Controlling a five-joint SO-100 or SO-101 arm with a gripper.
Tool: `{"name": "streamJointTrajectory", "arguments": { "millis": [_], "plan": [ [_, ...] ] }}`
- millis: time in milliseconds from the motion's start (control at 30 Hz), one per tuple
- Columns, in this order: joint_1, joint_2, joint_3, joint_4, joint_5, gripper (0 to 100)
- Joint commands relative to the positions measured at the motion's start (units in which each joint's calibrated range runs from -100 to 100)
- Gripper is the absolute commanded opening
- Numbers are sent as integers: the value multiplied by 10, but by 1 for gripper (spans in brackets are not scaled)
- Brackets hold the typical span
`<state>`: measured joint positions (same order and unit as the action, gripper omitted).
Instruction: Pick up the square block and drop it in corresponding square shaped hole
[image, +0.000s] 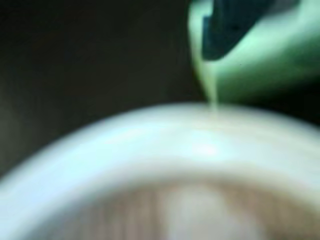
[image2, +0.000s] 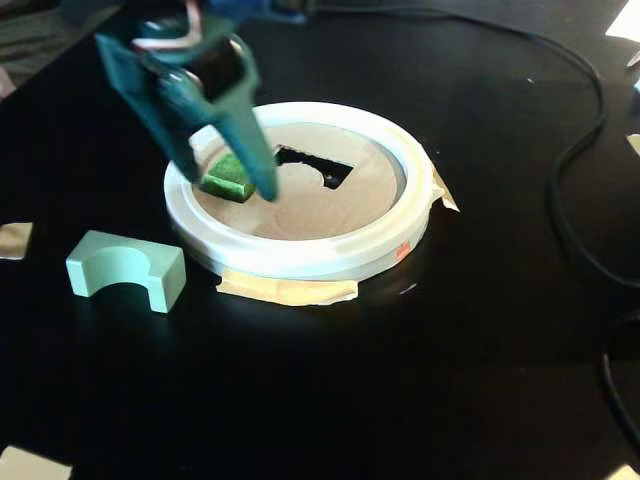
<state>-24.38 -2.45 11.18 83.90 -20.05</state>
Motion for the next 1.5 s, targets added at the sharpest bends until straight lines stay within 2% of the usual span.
{"name": "streamJointTrajectory", "arguments": {
  "millis": [0,67,233,433,633,733,1467],
  "plan": [
    [134,-227,91,44,46,71],
    [233,-336,175,37,73,71],
    [352,-537,368,-45,125,71],
    [362,-748,605,-158,134,71],
    [364,-969,801,-206,134,71],
    [365,-975,851,-207,134,71],
    [360,-975,877,-204,133,70]
  ]
}}
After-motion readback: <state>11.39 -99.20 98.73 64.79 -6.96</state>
